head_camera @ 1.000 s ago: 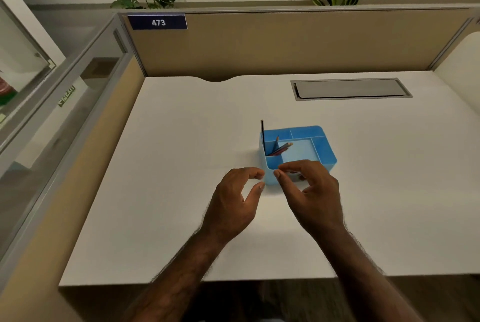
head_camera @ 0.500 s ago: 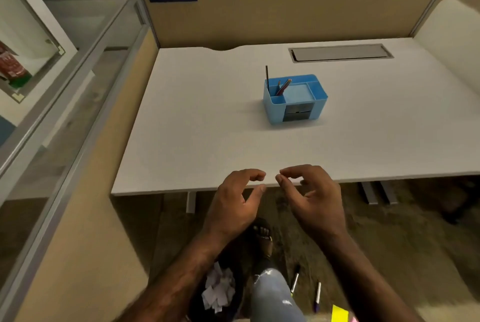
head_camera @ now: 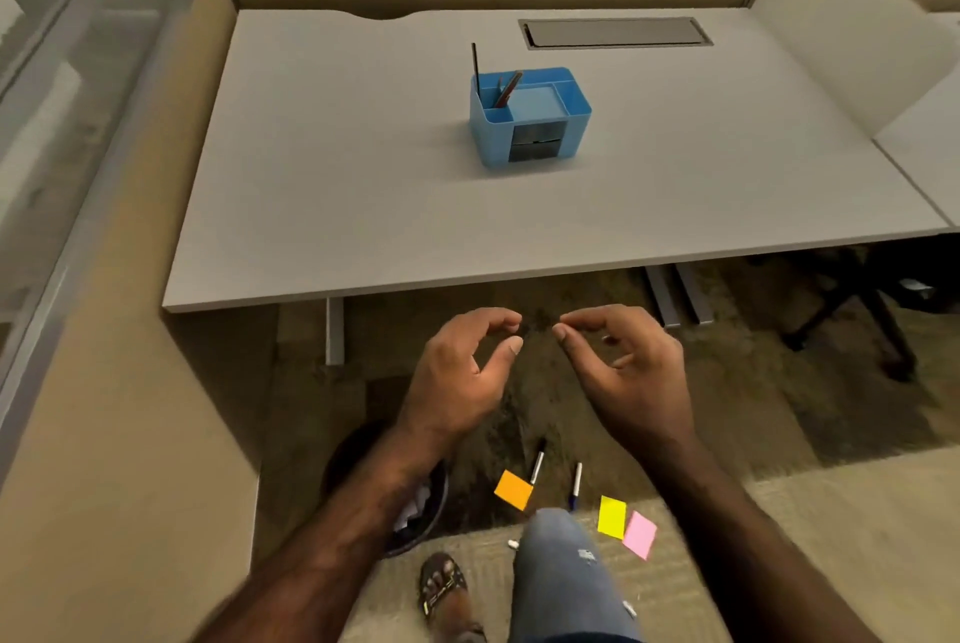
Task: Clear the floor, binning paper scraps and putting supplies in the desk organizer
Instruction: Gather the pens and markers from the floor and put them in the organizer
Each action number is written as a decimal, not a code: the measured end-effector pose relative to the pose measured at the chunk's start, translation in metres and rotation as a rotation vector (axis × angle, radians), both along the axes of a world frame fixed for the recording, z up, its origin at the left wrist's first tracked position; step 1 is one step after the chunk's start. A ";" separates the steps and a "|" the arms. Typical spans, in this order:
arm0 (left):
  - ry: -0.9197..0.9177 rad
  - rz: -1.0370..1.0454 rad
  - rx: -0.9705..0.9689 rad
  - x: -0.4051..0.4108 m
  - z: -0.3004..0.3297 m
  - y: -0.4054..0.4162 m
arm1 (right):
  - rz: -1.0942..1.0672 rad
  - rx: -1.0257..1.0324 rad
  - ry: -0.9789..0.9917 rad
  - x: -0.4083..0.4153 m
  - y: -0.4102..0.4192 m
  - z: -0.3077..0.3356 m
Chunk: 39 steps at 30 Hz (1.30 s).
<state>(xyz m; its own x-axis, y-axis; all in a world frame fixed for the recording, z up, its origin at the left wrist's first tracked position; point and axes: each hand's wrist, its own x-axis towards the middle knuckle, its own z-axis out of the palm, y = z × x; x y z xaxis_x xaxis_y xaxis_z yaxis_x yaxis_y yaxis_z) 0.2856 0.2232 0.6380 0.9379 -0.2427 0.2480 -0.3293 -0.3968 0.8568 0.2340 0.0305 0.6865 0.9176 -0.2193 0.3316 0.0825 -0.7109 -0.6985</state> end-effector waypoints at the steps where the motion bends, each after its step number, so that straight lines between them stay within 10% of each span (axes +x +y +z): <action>1: 0.011 -0.014 -0.002 -0.004 -0.004 -0.004 | -0.006 -0.001 0.018 -0.005 -0.003 -0.003; 17: 0.355 -0.043 0.017 -0.053 -0.124 -0.093 | -0.107 0.012 0.426 -0.085 -0.103 -0.162; 39: 0.792 -0.237 0.341 -0.188 -0.536 -0.227 | 0.099 0.039 0.911 -0.209 -0.219 -0.536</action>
